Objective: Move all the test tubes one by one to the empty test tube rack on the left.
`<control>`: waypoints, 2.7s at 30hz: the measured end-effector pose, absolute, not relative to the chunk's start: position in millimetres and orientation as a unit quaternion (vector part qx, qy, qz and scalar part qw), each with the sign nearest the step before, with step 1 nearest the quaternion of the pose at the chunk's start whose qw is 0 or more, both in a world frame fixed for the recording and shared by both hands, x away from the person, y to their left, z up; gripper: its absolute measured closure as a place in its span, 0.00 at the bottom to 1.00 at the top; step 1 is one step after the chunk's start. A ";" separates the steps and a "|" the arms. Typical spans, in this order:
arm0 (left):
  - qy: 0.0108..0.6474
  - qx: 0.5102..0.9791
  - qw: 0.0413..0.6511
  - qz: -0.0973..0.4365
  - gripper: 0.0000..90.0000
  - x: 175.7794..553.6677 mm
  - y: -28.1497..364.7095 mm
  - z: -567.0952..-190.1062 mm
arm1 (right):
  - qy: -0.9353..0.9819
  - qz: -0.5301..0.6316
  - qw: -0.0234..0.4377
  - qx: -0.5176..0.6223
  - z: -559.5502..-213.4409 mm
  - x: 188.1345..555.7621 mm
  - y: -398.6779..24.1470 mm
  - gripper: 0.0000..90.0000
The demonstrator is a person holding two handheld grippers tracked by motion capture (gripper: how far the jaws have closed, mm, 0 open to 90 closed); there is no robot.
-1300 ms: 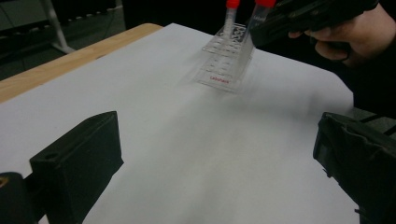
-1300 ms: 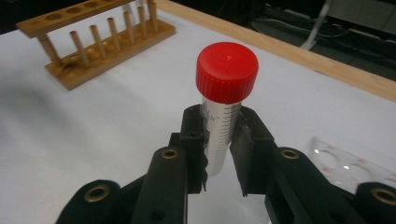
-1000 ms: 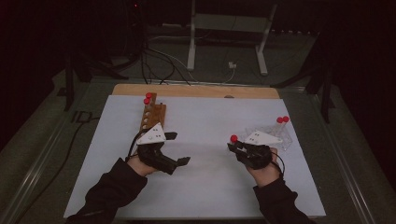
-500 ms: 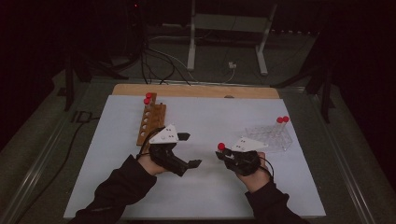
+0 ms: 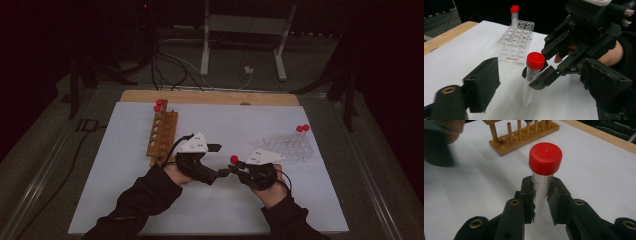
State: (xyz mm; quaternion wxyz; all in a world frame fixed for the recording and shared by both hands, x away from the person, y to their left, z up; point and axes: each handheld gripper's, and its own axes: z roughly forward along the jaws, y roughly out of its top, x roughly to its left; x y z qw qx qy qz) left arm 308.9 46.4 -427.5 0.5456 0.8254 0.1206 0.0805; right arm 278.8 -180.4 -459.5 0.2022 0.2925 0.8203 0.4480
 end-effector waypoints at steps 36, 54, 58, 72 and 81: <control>0.118 0.829 0.532 0.124 0.80 315.2 36.4 -430.9 | 0.807 0.470 0.199 0.295 -455.8 274.4 -184.0 0.69; 0.189 0.797 0.541 0.192 0.80 329.2 104.4 -405.9 | 0.769 0.500 0.219 0.333 -443.3 272.5 -198.3 0.05; 0.205 0.791 0.537 0.209 0.80 333.8 119.4 -399.3 | 0.764 0.502 0.223 0.339 -441.4 272.5 -201.1 0.00; 0.263 0.755 0.539 0.265 0.80 355.5 162.5 -383.5 | 0.768 0.510 0.212 0.325 -441.8 272.8 -205.4 0.00; 0.301 0.733 0.532 0.298 0.80 373.4 182.1 -378.7 | 0.767 0.513 0.213 0.321 -441.5 272.7 -206.4 0.00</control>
